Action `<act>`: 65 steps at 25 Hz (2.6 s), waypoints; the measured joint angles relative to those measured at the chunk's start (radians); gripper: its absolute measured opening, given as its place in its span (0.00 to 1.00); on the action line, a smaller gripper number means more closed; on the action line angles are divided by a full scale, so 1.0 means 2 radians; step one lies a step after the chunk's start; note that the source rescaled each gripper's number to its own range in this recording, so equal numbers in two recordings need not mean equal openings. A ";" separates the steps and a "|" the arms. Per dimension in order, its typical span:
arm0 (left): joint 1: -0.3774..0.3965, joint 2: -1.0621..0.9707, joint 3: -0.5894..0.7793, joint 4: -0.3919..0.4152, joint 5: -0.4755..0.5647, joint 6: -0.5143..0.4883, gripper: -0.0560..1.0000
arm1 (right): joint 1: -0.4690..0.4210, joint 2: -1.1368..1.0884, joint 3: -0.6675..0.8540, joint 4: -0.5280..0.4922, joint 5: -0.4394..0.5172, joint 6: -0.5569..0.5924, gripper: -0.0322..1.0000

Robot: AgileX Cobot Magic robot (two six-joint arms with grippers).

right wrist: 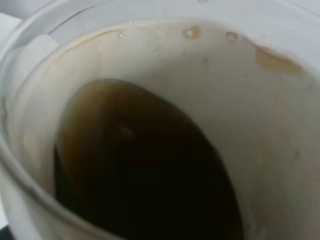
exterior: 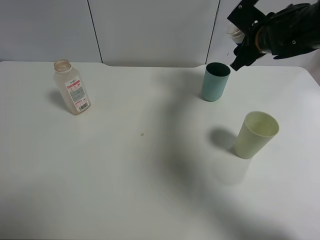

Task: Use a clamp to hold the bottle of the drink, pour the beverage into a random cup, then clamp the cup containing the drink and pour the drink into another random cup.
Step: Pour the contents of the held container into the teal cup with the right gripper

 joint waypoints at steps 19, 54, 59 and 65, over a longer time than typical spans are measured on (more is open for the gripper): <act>0.000 0.000 0.000 0.000 0.000 0.000 1.00 | 0.009 0.006 0.000 0.000 0.023 -0.127 0.06; 0.000 0.000 0.000 0.000 0.000 0.000 1.00 | 0.009 0.006 0.000 0.000 0.054 -0.236 0.06; 0.000 0.000 0.000 0.000 0.000 0.000 1.00 | 0.009 0.006 0.000 0.000 0.054 -0.264 0.06; 0.000 0.000 0.000 0.000 0.000 0.000 1.00 | 0.009 0.006 0.000 0.000 0.055 -0.289 0.06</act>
